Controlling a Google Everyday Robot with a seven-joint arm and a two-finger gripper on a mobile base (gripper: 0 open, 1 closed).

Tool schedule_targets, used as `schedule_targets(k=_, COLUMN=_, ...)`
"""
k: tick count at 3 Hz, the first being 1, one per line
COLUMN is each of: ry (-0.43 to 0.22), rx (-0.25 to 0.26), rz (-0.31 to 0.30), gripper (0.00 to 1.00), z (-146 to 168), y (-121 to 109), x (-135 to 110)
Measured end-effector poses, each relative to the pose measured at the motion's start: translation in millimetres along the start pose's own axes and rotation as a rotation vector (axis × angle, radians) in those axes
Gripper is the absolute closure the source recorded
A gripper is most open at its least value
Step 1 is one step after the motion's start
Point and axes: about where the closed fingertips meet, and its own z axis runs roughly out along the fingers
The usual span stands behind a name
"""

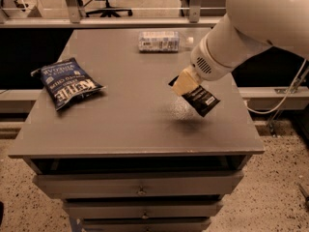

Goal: Move rxbar chocolate near blue plastic bottle

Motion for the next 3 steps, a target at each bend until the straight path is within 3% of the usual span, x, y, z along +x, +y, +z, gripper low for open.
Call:
schedule_targets(k=1, ry=-0.027, rx=0.016, rz=0.01, gripper=1.0, z=-1.2, y=-3.3, x=-3.0)
schedule_targets(k=2, ry=-0.103, rx=0.046, rz=-0.013, gripper=1.0, z=9.4, y=-20.3, x=-34.6)
schedule_targets(k=3, ry=-0.189, rx=0.064, rz=-0.035, gripper=1.0, z=33.0, y=-52.6, x=-86.4)
